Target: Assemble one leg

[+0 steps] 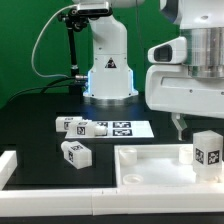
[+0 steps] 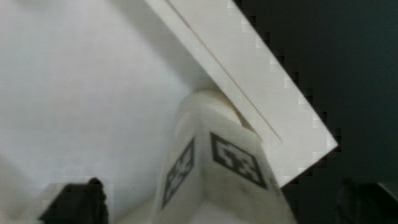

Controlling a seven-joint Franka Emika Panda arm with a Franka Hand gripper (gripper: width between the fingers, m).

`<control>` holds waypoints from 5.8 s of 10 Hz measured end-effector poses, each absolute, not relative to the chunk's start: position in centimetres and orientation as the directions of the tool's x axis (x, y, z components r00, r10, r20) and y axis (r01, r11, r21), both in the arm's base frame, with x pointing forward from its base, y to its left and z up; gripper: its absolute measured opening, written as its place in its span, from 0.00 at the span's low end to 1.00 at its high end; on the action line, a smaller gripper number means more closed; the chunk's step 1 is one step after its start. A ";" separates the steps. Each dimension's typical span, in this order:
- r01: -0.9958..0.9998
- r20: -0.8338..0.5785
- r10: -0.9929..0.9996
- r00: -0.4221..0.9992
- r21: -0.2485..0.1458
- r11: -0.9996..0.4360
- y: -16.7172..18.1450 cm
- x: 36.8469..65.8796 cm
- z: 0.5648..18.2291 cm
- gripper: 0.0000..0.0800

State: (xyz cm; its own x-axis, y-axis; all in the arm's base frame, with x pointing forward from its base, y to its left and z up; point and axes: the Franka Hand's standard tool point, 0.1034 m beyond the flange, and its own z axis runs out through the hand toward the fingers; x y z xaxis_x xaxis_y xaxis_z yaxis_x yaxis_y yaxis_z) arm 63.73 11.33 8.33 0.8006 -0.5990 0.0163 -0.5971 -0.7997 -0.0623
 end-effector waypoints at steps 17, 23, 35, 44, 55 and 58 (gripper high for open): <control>-0.954 0.011 -0.956 0.292 -0.064 -0.292 11.4 64.1 8.1 0.36; -0.995 -0.039 -0.998 0.045 -0.087 -0.041 11.1 63.9 7.8 0.64; -0.289 0.081 -0.292 0.953 -0.044 -0.956 11.6 64.5 7.6 0.58; -0.963 -0.046 -0.964 0.263 -0.073 -0.259 10.9 64.3 7.3 0.36; -0.792 -0.046 -0.794 0.606 -0.129 -0.597 13.1 64.0 7.0 0.81; -0.480 0.038 -0.484 0.874 -0.091 -0.873 12.3 64.2 7.4 0.81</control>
Offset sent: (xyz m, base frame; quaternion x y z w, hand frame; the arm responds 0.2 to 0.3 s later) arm 0.0186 0.0190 -0.0006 0.0047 -0.0608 -0.4655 0.8830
